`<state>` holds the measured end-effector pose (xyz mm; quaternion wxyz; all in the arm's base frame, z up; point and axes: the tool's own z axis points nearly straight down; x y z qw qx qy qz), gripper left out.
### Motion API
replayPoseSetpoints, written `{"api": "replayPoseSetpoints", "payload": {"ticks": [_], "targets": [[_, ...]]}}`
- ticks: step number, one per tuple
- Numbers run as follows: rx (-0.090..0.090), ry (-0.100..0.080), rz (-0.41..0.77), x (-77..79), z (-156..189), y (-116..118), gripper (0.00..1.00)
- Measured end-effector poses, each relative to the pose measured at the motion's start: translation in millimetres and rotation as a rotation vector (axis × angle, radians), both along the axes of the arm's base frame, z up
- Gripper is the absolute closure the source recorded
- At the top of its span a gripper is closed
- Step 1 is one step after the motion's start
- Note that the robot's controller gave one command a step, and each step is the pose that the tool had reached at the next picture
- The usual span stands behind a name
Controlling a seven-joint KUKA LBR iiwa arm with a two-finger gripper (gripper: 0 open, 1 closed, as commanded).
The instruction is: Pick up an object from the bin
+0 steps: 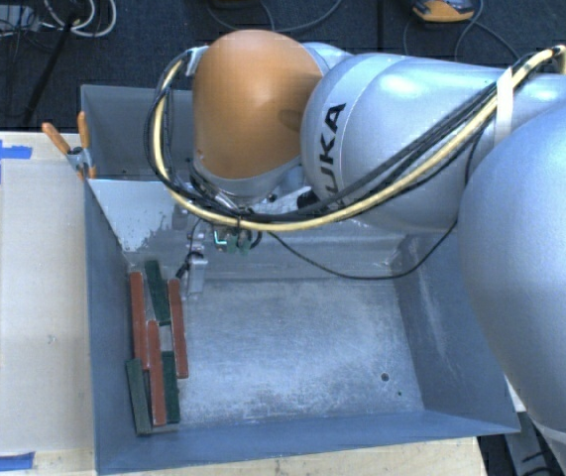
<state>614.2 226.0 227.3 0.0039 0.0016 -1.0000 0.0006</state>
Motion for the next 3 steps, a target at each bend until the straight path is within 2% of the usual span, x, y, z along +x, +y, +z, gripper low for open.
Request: {"api": "replayPoseSetpoints", "payload": {"ticks": [1, 2, 3], "targets": [[0.003, -0.002, 0.477, -31.7, -70, 5, 0.0], [0.007, -0.005, 1.167, -49.2, -90, 7, 0.0], [0.009, -0.008, 1.435, -17.3, -110, 21, 0.0]]}}
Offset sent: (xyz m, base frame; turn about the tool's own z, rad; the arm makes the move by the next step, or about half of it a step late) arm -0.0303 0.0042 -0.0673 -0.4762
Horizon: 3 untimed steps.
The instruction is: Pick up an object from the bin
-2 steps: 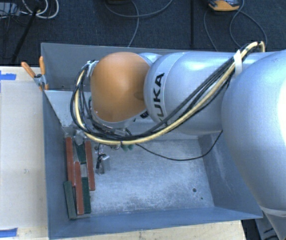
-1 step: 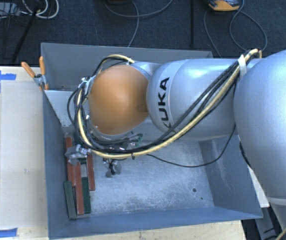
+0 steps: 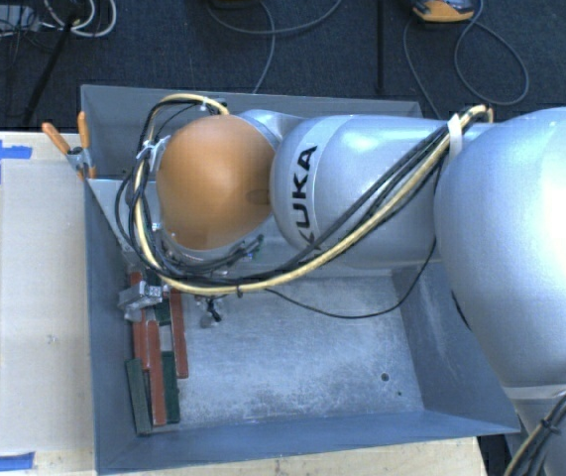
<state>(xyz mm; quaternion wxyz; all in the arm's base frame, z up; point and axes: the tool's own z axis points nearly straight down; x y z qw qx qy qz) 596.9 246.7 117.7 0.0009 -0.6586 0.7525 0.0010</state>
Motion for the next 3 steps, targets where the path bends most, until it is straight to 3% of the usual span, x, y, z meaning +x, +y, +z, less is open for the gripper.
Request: {"api": "replayPoseSetpoints", "payload": {"ticks": [1, 2, 3], "targets": [[0.001, 0.001, 0.407, -0.7, -49.0, 2.3, 0.0], [0.002, 0.0, 0.401, -0.8, -48.7, 3.5, 0.0], [-0.003, 0.0, 0.399, 0.3, -48.6, 1.3, 1.0]]}}
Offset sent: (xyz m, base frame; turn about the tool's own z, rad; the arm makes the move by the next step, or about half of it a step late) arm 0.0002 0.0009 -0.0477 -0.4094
